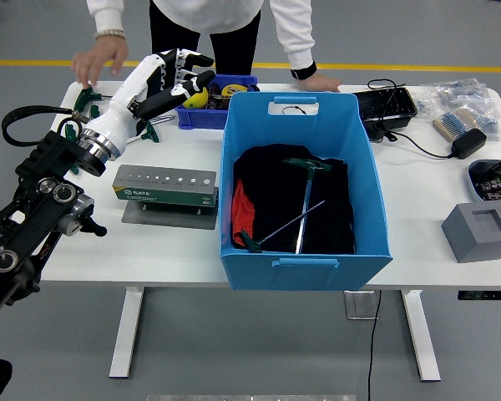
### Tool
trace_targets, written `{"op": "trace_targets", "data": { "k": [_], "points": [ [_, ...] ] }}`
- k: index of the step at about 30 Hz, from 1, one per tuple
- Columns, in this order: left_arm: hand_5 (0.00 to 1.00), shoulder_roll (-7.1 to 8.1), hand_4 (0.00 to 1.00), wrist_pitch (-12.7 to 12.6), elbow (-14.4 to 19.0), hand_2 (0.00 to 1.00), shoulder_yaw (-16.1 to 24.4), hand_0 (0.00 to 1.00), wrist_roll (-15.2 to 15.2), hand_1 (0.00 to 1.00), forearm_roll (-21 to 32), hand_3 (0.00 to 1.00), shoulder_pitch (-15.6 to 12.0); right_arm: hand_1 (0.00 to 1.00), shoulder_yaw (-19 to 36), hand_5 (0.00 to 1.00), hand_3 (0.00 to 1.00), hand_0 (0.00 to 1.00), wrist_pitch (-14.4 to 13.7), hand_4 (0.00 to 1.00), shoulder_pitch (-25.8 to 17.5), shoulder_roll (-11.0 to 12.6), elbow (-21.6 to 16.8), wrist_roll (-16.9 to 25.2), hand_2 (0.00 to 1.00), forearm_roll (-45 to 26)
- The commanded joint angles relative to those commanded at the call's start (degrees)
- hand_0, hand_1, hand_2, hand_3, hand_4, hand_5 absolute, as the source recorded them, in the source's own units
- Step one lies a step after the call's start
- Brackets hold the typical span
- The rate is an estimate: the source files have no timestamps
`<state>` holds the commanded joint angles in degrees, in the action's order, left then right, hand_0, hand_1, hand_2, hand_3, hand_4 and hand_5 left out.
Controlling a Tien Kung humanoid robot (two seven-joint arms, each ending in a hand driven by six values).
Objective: Lift tool from toolbox,place it in box,lift tool from toolbox,place it in box
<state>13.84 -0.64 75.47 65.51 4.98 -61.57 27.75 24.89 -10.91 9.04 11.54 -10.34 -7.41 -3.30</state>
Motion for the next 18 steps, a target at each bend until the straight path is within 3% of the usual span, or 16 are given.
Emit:
{"op": "trace_targets", "data": {
  "k": [4, 6, 7, 9, 13, 18],
  "points": [
    [0.694, -0.37, 0.960, -0.12, 1.86, 0.765, 3.86, 0.589, 0.18, 0.653, 9.31, 0.702, -5.20, 0.661, -0.49, 0.673, 0.563, 0.670, -0.08, 0.783, -0.04, -0.12, -0.12, 0.14, 0.727, -0.52],
    [0.694, -1.11, 0.960, -0.26, 2.60, 0.765, 6.05, 0.589, 0.74, 0.653, 13.96, 0.702, -8.14, 0.661, -0.80, 0.673, 0.563, 0.670, -0.12, 0.783, -0.11, -0.17, -0.20, 0.26, 0.727, -0.94],
    [0.696, -1.51, 0.957, -0.40, 2.84, 0.783, 6.88, 0.655, 1.16, 0.686, 15.83, 0.724, -9.32, 0.661, -0.85, 0.670, 0.564, 0.669, -0.12, 0.779, -0.12, -0.19, -0.22, 0.28, 0.726, -0.96],
    [0.696, -2.86, 0.957, -1.76, 2.98, 0.783, 8.67, 0.655, 3.57, 0.686, 18.69, 0.724, -11.68, 0.661, -1.01, 0.670, 0.564, 0.669, -0.08, 0.779, -0.20, -0.23, -0.25, 0.35, 0.726, -1.08],
    [0.676, -5.15, 0.936, -3.15, 2.32, 0.794, 11.89, 0.683, 7.19, 0.699, 18.68, 0.721, -14.88, 0.660, -1.06, 0.670, 0.563, 0.668, -0.01, 0.778, -0.28, -0.32, -0.29, 0.36, 0.726, -0.84],
    [0.676, -5.88, 0.936, -1.81, 2.04, 0.794, 13.54, 0.683, 6.77, 0.699, 18.43, 0.721, -18.40, 0.660, -1.17, 0.670, 0.563, 0.668, -0.11, 0.778, -0.48, -0.51, -0.36, 0.43, 0.726, -1.13]
  ]
}}
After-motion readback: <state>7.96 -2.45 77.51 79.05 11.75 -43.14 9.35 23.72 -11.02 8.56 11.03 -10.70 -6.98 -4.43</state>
